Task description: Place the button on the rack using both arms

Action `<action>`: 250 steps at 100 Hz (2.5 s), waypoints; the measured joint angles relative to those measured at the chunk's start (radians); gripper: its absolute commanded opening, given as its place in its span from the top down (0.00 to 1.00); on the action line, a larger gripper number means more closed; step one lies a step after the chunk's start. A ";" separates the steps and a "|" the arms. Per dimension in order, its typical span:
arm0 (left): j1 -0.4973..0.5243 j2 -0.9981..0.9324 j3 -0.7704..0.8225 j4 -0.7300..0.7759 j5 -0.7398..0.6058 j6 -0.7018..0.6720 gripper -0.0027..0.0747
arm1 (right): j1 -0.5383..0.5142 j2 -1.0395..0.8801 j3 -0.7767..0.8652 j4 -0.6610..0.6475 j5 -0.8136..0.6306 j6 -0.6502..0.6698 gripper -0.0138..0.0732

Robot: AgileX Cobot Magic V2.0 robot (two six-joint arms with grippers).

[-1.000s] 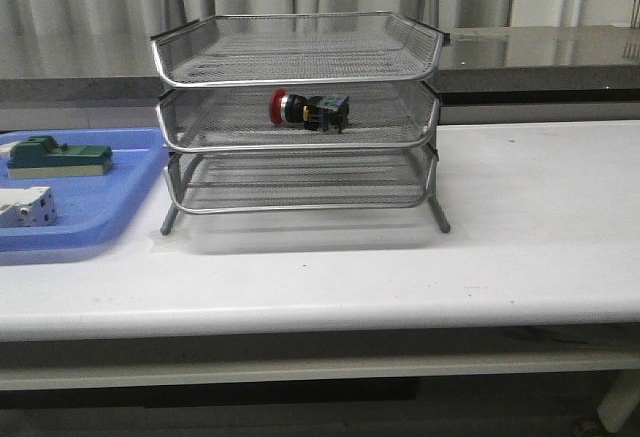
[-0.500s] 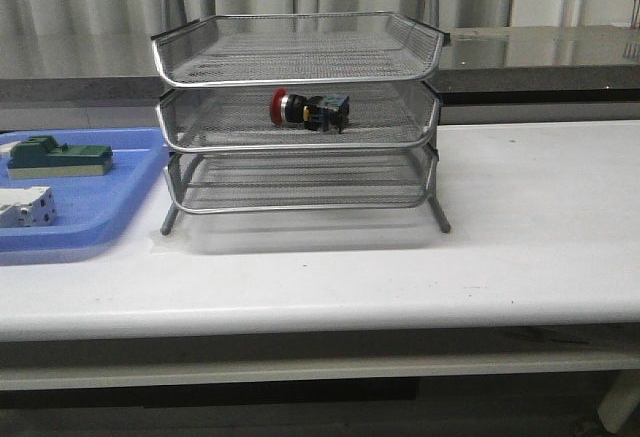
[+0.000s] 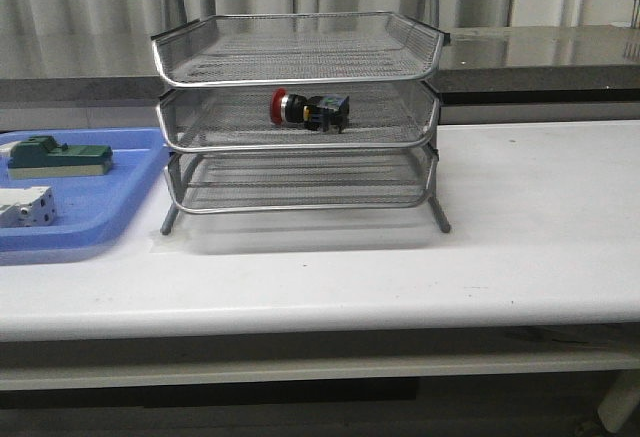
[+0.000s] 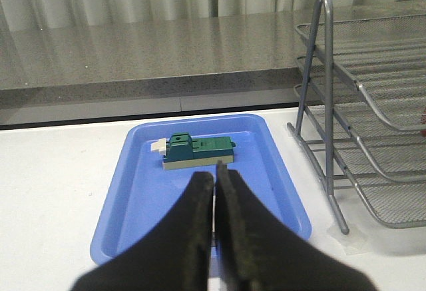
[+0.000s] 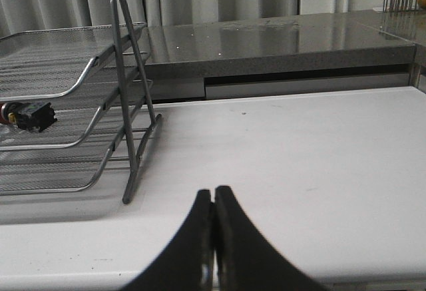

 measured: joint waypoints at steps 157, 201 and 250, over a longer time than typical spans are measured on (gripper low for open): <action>0.000 -0.238 0.153 0.263 0.000 -0.210 0.96 | 0.000 0.000 0.000 0.000 -0.002 0.000 0.92; 0.062 -0.509 0.274 0.336 0.013 -0.342 0.96 | 0.000 0.000 0.000 0.000 -0.002 0.000 0.92; 0.064 -0.525 0.274 0.360 0.063 -0.378 0.96 | 0.000 0.000 0.000 0.000 -0.002 0.000 0.92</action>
